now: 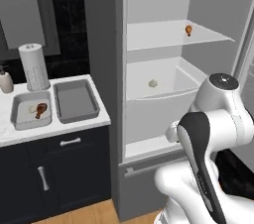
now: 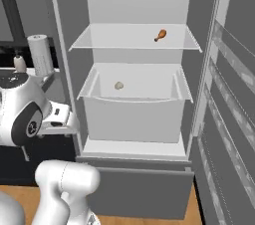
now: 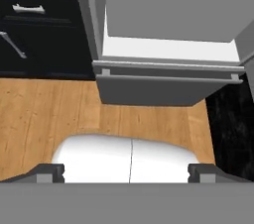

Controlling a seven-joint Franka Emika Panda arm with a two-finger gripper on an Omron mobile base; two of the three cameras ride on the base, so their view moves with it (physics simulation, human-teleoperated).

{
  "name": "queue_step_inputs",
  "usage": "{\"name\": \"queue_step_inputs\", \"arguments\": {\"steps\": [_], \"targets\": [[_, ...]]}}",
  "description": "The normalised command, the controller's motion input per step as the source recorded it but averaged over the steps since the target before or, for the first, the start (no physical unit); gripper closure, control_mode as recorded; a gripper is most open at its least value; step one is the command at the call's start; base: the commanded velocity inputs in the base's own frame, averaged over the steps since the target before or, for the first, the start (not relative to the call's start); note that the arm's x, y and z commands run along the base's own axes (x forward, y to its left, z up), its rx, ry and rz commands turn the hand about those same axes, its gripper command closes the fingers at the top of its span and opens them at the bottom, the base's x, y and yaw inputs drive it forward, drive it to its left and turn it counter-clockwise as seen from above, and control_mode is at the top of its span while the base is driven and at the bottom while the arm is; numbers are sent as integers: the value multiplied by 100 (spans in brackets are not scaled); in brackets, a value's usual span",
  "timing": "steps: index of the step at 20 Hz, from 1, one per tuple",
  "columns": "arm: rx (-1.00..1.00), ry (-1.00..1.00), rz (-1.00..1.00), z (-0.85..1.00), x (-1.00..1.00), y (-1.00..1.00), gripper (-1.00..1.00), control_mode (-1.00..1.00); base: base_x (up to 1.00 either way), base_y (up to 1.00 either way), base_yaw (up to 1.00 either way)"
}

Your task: Place one garlic and one chicken drumstick in each tupperware on the nearby counter, to pack two identical lunches.

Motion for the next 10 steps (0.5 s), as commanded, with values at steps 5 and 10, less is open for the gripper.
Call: {"name": "queue_step_inputs", "arguments": {"steps": [5, 10], "targets": [[0, 0, 0, 0, 0, 0, -100, 100, 57, -22, 0], [0, 0, 0, 0, 0, 0, -100, 100, 61, -40, 0]]}}
